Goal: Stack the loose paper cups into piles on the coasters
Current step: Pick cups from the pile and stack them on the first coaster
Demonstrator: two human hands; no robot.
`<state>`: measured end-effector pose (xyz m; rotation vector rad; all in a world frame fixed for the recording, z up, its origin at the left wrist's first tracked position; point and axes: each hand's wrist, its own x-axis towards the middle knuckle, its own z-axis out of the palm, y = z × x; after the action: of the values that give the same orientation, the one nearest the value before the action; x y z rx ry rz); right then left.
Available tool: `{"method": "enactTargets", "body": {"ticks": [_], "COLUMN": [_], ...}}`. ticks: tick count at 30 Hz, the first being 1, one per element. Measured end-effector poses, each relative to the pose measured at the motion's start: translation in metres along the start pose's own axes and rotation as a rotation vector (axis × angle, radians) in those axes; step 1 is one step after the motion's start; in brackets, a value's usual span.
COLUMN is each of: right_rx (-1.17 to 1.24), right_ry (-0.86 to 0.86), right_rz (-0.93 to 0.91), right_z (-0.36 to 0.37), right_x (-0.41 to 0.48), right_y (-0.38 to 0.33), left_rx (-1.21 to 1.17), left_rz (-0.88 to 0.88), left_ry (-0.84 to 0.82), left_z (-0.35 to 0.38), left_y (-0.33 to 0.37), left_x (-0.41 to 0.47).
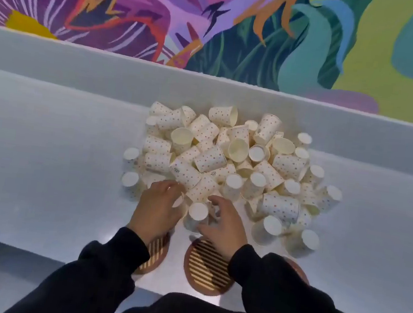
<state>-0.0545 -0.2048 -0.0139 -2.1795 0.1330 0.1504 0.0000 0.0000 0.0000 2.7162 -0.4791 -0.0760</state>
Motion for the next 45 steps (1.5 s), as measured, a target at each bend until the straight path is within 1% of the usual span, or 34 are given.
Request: {"method": "enactTargets", "body": {"ticks": [4,7,14,16,18,23,26,30,34,39,45], "right_rx": [0.011,0.012,0.063,0.075,0.099,0.127,0.114,0.114,0.066,0.053,0.156], "right_ry": [-0.006,0.007,0.006,0.007,0.001,-0.012,-0.042,-0.037,-0.026,-0.019,-0.011], "right_rz": [0.051,0.059,0.076,0.079,0.09,0.079,0.093,0.075,0.068,0.089,0.13], "right_z": [0.009,0.013,0.014,0.012,0.008,0.003,0.003,0.005,0.008,0.009,0.007], "right_x": [0.001,0.004,0.007,0.007,0.006,0.004,0.004,0.003,0.004,0.004,-0.002], "right_y": [0.002,0.003,0.003,0.003,0.003,0.002,0.004,0.005,0.01,0.014,0.021], "left_rx": [0.063,0.054,-0.166,-0.256,-0.343,-0.611,-0.685,-0.712,-0.588,-0.51,-0.492], "left_rz": [-0.002,0.004,-0.089,-0.143,-0.192,-0.277,-0.267,-0.187,-0.117,-0.071,-0.051], "left_ry": [0.043,0.049,-0.018,-0.026,0.019,0.255,0.311,0.212,0.13,0.078,0.051], "left_z": [0.0,0.001,0.012,0.009,0.0,-0.033,-0.046,-0.04,-0.019,0.001,0.018], "left_y": [0.0,0.0,-0.005,-0.003,0.0,0.013,0.023,0.036,0.043,0.043,0.04], "left_x": [-0.01,-0.013,-0.017,-0.019,-0.018,-0.018,-0.02,-0.023,-0.026,-0.025,-0.022]}}
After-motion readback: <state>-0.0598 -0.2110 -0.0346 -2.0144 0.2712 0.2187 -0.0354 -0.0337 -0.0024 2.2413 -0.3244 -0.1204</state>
